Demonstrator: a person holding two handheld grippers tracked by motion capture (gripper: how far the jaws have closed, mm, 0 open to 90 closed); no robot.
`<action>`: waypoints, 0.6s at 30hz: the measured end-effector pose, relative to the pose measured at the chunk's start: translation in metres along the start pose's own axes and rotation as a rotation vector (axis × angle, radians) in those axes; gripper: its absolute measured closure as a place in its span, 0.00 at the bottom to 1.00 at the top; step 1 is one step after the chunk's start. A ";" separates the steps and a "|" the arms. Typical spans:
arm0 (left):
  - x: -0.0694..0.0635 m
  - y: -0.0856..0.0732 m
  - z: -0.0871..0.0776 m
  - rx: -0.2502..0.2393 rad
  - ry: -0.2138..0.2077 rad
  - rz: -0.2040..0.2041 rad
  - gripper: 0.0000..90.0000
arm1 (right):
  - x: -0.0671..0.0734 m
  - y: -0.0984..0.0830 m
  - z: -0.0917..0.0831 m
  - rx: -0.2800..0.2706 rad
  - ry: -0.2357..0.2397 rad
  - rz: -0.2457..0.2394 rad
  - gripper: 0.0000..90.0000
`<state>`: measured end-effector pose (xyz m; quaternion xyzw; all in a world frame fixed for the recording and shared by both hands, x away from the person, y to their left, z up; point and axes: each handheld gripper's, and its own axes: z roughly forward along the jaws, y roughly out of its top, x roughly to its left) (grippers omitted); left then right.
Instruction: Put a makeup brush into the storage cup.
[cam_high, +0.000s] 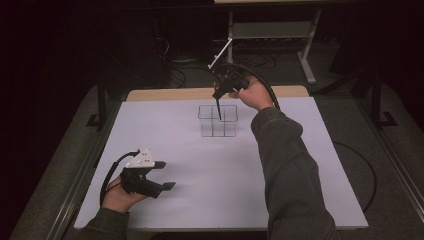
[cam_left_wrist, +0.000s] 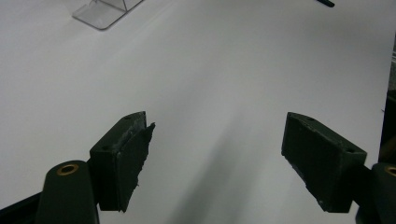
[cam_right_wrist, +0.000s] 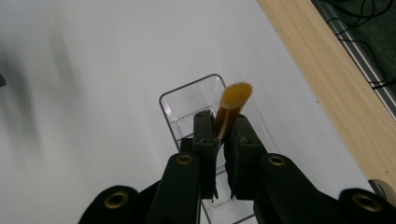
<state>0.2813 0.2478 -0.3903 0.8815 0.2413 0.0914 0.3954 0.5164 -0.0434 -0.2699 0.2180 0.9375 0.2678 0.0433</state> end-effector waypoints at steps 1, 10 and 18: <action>0.000 0.000 0.000 0.001 -0.001 0.000 0.25 | 0.000 -0.001 0.000 -0.001 0.000 0.004 0.92; 0.001 0.000 0.001 0.005 0.002 -0.002 0.25 | -0.002 -0.008 0.006 -0.003 0.001 0.017 0.92; 0.001 0.001 0.001 0.014 0.003 0.009 0.24 | -0.003 -0.015 0.014 -0.001 0.006 0.026 0.92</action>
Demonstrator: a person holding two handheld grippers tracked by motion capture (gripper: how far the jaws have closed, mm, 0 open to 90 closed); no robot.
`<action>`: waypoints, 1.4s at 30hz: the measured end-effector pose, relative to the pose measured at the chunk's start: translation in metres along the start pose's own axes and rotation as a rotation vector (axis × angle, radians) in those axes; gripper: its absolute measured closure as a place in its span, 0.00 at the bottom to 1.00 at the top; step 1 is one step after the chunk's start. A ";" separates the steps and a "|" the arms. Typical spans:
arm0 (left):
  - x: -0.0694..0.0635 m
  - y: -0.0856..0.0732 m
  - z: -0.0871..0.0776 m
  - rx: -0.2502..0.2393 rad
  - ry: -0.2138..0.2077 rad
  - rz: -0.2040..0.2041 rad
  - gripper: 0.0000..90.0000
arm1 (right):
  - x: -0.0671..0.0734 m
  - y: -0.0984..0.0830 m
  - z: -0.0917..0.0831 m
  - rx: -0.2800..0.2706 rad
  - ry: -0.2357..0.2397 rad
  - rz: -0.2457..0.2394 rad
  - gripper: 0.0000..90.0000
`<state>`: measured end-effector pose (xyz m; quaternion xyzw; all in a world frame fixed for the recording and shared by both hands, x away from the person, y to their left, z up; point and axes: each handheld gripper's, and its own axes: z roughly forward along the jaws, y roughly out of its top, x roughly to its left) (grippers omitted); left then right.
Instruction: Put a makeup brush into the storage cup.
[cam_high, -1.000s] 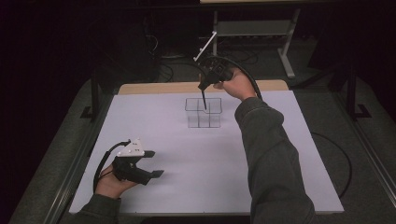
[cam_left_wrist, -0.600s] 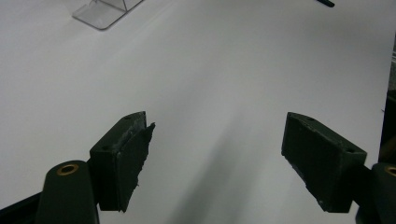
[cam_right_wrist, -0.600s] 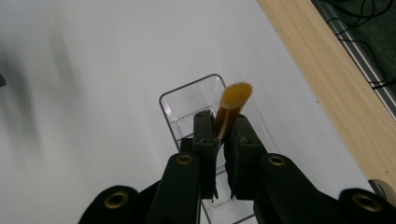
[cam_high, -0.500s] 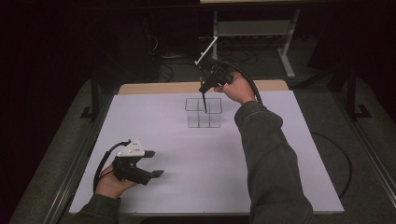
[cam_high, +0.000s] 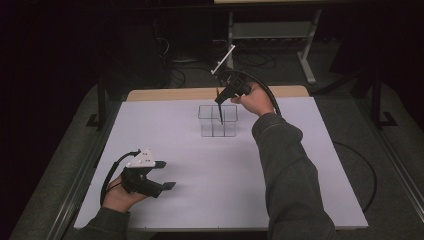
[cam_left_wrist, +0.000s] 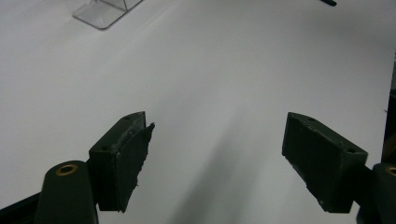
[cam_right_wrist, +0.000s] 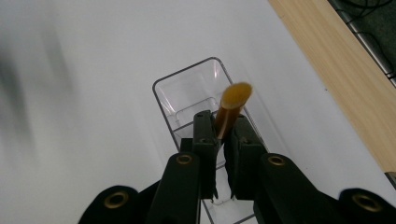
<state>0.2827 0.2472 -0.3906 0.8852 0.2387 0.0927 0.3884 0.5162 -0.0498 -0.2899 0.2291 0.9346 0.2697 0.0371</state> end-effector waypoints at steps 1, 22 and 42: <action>0.000 0.000 0.001 -0.005 -0.002 -0.009 0.24 | 0.000 -0.001 0.001 -0.006 0.001 -0.002 0.92; 0.000 0.000 0.001 -0.005 -0.008 -0.007 0.24 | 0.001 -0.015 0.022 -0.002 0.015 0.017 0.92; 0.000 -0.001 0.003 0.004 -0.001 -0.012 0.23 | 0.000 -0.026 0.040 0.038 0.018 0.042 0.91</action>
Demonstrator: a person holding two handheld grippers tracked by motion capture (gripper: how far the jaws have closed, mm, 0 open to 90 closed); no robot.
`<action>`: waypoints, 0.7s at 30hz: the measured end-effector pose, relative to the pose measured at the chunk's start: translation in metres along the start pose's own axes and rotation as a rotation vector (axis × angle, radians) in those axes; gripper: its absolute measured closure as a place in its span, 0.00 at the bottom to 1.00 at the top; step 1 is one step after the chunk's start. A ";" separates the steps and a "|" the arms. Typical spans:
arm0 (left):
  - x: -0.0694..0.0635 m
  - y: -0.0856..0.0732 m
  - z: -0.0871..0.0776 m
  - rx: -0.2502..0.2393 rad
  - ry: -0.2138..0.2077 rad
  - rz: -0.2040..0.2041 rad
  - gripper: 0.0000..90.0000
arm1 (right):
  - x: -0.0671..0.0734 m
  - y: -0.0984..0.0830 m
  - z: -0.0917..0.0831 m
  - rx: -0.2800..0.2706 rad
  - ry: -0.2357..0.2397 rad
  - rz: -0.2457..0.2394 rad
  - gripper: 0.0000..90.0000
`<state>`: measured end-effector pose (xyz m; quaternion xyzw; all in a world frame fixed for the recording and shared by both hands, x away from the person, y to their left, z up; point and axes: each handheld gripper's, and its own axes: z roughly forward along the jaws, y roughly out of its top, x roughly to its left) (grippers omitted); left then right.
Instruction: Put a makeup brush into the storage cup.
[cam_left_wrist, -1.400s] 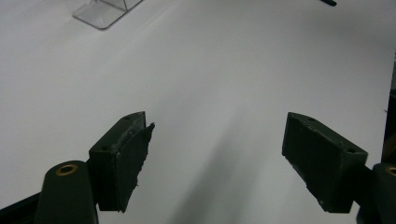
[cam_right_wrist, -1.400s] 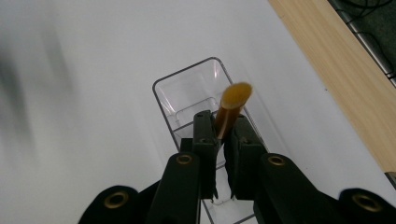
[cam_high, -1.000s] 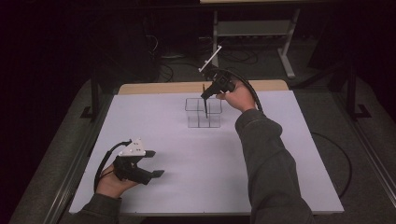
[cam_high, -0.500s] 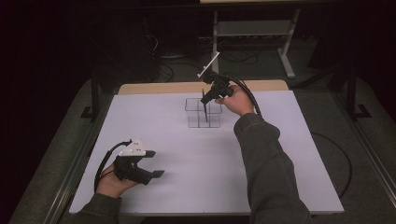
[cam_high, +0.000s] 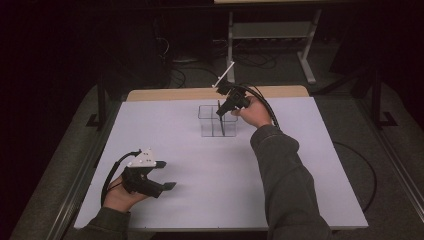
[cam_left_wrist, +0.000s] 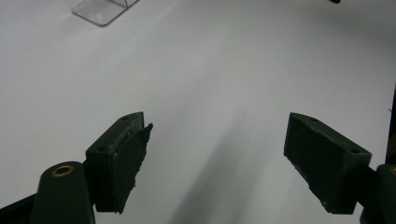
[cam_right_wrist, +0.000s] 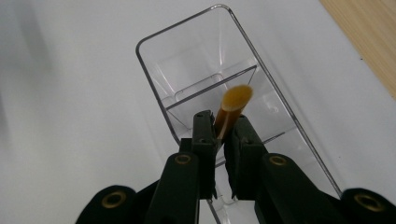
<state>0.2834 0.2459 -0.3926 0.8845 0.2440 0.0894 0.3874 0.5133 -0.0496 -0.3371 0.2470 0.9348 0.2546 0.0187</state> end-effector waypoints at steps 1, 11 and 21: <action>0.000 0.000 0.000 0.000 0.000 0.000 0.23 | -0.001 0.000 0.001 -0.002 0.001 0.001 0.91; 0.001 0.000 0.000 0.009 0.005 0.011 0.23 | 0.002 -0.001 -0.001 0.004 -0.001 0.007 0.84; 0.001 0.000 0.002 0.017 0.003 0.023 0.23 | 0.004 -0.002 -0.010 -0.029 0.010 0.002 0.83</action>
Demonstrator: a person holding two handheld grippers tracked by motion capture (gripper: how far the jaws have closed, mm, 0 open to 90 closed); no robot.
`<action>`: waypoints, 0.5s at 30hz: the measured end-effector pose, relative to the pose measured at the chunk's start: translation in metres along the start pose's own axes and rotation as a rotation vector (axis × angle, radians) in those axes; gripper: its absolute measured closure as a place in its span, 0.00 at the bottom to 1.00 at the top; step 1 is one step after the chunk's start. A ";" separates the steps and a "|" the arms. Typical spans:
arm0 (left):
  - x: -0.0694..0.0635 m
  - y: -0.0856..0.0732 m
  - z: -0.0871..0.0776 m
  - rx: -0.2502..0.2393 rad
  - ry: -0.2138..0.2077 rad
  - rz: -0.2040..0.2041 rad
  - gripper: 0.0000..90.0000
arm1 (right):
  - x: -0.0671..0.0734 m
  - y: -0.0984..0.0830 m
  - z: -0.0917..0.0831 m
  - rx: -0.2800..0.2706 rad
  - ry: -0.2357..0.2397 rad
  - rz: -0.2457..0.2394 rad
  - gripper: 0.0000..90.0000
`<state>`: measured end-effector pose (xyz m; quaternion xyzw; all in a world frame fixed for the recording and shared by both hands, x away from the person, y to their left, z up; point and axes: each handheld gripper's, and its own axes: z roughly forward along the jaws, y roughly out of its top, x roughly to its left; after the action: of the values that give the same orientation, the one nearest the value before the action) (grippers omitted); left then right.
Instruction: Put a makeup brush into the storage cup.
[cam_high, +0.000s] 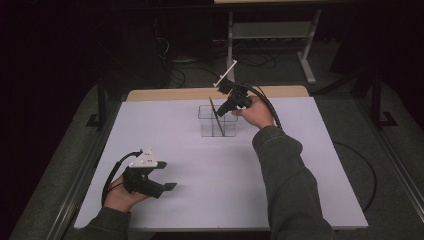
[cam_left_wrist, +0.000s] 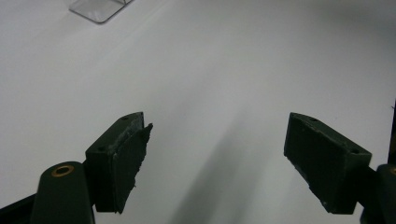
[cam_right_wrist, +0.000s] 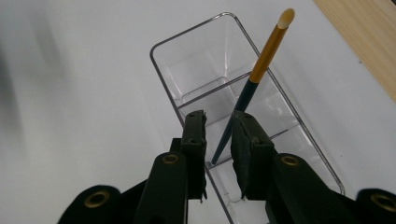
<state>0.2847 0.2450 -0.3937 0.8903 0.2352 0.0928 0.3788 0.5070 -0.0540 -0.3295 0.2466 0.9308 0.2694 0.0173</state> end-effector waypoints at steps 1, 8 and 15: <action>0.001 0.000 0.000 0.005 0.002 0.007 0.23 | 0.001 0.000 -0.001 -0.003 0.000 -0.003 0.82; 0.000 -0.001 0.000 -0.001 0.003 -0.015 0.23 | 0.006 -0.008 -0.010 -0.047 -0.009 -0.015 0.81; 0.000 -0.001 0.003 0.014 -0.003 -0.014 0.22 | 0.006 -0.021 -0.015 -0.073 0.006 0.002 0.78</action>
<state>0.2854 0.2441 -0.3967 0.8914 0.2415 0.0873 0.3736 0.4896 -0.0738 -0.3263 0.2458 0.9202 0.3038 0.0234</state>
